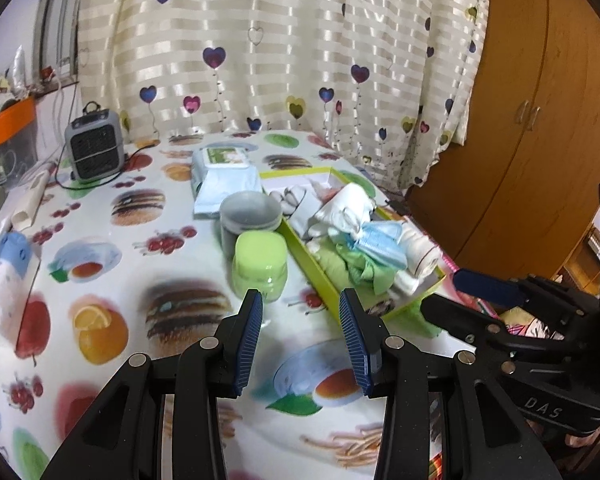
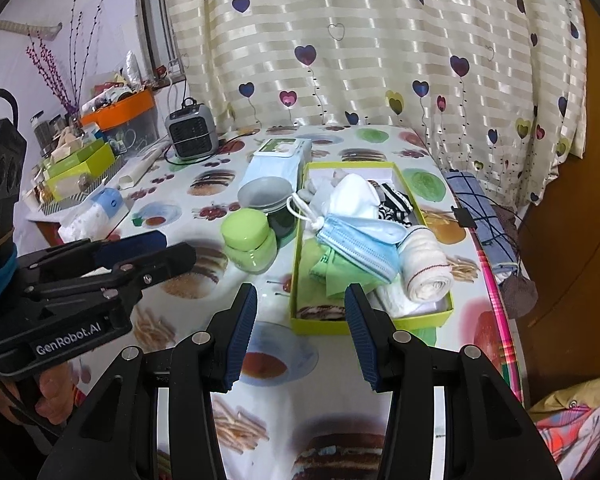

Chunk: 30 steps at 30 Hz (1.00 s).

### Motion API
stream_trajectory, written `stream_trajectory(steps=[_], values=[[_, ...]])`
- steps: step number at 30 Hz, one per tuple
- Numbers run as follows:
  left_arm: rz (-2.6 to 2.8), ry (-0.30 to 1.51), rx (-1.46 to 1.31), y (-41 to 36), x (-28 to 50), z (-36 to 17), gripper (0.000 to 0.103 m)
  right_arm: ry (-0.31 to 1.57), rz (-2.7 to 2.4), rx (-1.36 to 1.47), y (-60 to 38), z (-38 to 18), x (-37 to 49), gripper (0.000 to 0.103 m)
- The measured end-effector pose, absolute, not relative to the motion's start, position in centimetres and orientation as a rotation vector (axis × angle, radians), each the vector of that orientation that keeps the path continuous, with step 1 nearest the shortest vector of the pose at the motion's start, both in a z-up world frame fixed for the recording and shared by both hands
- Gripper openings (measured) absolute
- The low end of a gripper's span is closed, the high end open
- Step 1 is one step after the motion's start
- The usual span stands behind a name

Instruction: Organize soft objects

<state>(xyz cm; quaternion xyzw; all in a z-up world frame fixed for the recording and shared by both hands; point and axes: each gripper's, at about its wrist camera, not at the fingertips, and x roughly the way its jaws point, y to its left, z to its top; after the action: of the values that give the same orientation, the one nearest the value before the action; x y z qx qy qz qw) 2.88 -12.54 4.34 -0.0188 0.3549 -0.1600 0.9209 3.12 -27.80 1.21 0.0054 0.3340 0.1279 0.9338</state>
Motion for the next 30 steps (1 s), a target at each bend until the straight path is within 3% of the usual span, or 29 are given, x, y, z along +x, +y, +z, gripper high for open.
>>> stream_trajectory(steps=[30], values=[[-0.284, 0.760, -0.022, -12.6, 1.8, 3.1, 0.039, 0.712, 0.278, -0.010, -27.2, 0.2, 2.9, 0.047]])
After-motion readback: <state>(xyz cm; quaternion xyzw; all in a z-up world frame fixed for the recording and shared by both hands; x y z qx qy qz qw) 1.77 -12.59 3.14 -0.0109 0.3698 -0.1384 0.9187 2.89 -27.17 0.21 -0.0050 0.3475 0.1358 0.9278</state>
